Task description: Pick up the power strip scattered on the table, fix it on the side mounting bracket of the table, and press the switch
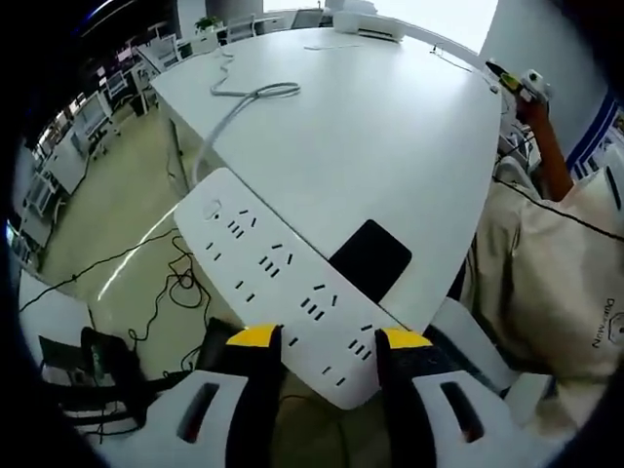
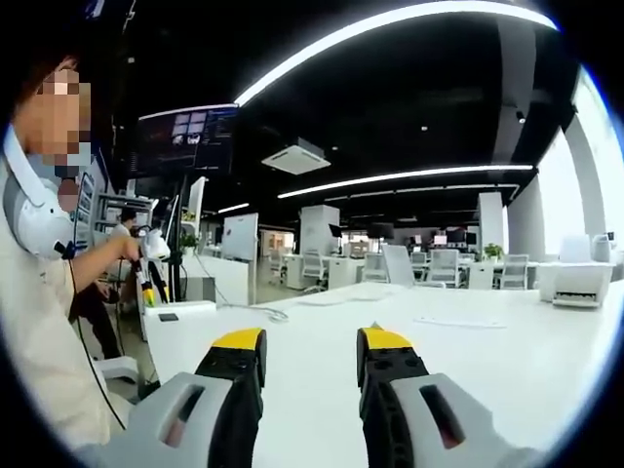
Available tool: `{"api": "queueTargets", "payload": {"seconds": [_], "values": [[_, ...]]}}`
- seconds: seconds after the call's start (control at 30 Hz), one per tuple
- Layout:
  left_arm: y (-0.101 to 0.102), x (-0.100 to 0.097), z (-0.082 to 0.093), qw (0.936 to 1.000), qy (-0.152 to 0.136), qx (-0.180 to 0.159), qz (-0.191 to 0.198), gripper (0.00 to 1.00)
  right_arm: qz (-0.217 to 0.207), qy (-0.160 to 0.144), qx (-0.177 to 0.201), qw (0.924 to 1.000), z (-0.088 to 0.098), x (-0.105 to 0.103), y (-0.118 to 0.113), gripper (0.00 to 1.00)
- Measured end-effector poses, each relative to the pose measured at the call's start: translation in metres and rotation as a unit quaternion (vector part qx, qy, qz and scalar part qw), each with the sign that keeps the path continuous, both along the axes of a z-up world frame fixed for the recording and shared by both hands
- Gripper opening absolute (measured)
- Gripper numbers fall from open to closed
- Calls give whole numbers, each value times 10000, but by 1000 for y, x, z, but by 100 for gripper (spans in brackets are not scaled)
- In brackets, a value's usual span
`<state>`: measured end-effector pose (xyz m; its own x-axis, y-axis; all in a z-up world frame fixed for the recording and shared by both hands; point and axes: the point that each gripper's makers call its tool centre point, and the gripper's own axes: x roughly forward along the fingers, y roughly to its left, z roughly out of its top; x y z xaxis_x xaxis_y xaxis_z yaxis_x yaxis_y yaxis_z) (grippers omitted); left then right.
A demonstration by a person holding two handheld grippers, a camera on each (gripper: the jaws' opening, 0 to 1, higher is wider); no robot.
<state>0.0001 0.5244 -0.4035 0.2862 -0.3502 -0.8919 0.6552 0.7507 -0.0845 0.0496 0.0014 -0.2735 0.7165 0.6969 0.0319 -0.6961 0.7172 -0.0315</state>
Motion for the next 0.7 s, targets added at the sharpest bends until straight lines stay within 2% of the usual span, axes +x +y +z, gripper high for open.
{"api": "queueTargets", "payload": {"seconds": [0.27, 0.47, 0.7], "values": [[-1, 1, 0, 10000, 48, 40, -8, 44, -9, -5, -134, 9999, 7, 4, -1, 33], [-1, 1, 0, 10000, 28, 11, -22, 44, 165, -94, -302, 9994, 14, 7, 10, 30], [-1, 1, -1, 9998, 135, 115, -49, 44, 324, -208, -452, 9982, 27, 12, 20, 25]]}}
